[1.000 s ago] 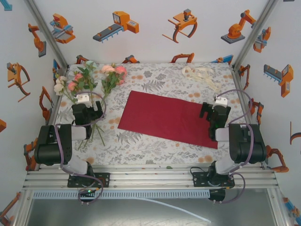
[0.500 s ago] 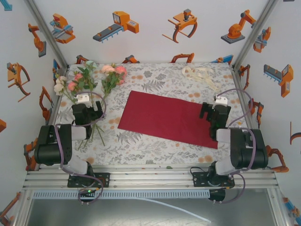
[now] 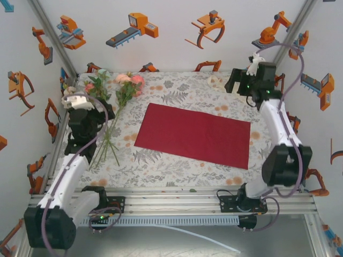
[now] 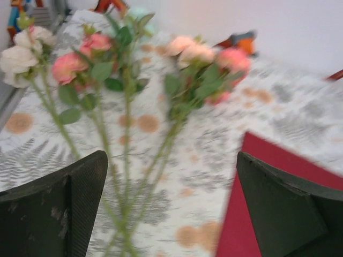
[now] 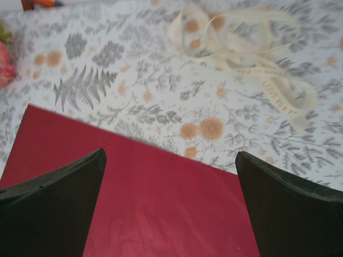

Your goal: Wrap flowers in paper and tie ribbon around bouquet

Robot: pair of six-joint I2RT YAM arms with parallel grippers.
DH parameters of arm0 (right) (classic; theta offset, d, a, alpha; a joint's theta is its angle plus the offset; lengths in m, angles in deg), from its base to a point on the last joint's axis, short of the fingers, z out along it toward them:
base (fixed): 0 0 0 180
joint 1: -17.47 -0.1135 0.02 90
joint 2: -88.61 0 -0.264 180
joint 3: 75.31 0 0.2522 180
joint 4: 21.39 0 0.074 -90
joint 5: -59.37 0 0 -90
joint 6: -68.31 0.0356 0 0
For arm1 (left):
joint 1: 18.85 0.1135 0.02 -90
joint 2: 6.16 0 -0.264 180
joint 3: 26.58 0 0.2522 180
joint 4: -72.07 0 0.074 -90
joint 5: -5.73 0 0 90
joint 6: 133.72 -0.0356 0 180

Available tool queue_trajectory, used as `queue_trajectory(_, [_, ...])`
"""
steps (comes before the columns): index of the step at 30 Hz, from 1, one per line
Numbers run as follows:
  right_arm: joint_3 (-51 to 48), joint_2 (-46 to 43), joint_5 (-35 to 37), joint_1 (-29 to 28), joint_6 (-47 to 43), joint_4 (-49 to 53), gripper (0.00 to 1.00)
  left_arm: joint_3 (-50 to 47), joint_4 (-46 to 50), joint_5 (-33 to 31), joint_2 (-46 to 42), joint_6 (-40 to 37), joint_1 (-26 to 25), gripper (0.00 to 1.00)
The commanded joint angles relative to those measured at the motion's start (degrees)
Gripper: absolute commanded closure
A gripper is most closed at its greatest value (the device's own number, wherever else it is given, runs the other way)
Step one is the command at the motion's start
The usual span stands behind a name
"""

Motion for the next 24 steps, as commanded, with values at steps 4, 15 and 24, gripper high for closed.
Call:
queue_trajectory(4, [20.4,20.2,-6.3,-0.6,-11.6,27.0,0.05,5.4,24.1,-5.7,2.0,34.3,-15.3,0.03])
queue_trajectory(15, [29.3,36.5,-8.3,-10.1,-23.5,31.4,0.02,10.1,28.7,-1.6,20.0,68.7,-30.7,0.03])
queue_trajectory(24, [29.0,41.1,-13.1,-12.8,-21.5,30.0,0.11,5.1,32.1,0.6,21.0,78.7,-30.3,0.03])
